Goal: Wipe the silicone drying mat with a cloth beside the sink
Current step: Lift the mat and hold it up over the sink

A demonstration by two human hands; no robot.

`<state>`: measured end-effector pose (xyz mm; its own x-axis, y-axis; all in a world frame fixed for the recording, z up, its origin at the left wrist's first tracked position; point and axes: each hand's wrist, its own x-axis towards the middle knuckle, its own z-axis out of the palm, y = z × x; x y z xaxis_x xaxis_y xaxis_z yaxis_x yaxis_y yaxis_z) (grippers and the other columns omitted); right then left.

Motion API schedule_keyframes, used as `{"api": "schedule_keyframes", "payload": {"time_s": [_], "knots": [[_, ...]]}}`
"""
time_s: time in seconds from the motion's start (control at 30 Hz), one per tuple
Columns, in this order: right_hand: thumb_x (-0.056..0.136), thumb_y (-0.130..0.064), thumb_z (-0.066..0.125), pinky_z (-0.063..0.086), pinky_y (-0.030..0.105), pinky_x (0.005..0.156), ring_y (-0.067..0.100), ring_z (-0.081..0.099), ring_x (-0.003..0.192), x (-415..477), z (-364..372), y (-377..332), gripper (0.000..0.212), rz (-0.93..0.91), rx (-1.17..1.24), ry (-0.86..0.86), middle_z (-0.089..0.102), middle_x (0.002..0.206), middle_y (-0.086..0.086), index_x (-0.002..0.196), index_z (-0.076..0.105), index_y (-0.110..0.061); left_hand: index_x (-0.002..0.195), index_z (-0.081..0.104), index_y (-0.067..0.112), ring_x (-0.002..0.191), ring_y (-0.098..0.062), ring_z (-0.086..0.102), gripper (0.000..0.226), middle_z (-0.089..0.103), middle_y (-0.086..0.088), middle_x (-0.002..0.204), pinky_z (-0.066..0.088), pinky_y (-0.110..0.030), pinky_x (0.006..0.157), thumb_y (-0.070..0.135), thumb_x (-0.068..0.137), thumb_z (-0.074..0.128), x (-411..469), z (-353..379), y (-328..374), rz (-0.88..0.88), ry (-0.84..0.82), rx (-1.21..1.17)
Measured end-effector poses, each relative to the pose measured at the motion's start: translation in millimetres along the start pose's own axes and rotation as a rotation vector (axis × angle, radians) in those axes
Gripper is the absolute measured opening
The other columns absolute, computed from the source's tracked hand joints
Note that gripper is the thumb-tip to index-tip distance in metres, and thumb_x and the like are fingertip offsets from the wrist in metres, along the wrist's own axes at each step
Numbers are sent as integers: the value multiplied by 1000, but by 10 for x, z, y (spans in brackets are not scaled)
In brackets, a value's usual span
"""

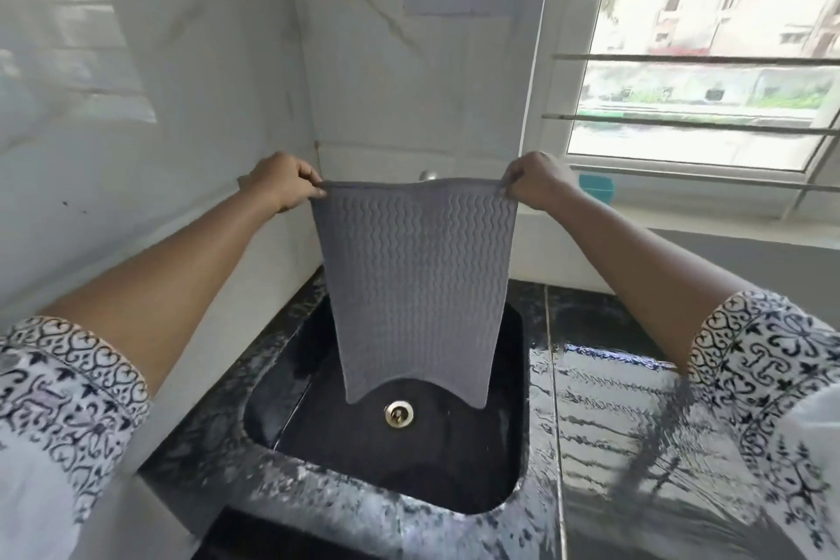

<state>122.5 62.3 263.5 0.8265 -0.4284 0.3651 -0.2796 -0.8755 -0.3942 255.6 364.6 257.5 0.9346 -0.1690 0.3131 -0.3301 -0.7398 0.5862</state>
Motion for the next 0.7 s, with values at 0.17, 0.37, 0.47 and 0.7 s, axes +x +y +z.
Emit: {"api": "schedule_keyframes", "payload": {"time_s": [0.17, 0.37, 0.47, 0.7], "knots": [[83, -18, 60, 45, 41, 88, 25, 58, 97, -27, 44, 42, 15, 53, 45, 81, 68, 100, -1, 89, 69, -28, 99, 72, 23, 104, -27, 61, 23, 71, -3, 106, 42, -39, 98, 36, 80, 72, 4, -43, -11, 66, 56, 62], [85, -17, 58, 38, 38, 84, 25, 59, 96, -44, 96, 84, 16, 58, 78, 148, 67, 95, -2, 91, 70, -27, 101, 72, 27, 107, -28, 61, 19, 71, -3, 107, 39, -37, 95, 31, 82, 69, -53, -45, 42, 141, 131, 200], [87, -18, 57, 31, 36, 82, 25, 59, 95, -65, 90, 96, 17, 48, 93, 251, 71, 98, 2, 95, 71, -25, 101, 73, 27, 105, -29, 61, 19, 72, -4, 105, 37, -38, 94, 32, 84, 67, -62, -41, 116, 155, 188, 169], [85, -16, 56, 33, 44, 93, 27, 57, 102, -109, 107, 203, 21, 101, 73, 202, 70, 101, 1, 92, 71, -29, 102, 72, 28, 104, -30, 61, 18, 71, -4, 104, 32, -39, 95, 28, 86, 63, -74, 76, 177, 126, 230, 234]]}}
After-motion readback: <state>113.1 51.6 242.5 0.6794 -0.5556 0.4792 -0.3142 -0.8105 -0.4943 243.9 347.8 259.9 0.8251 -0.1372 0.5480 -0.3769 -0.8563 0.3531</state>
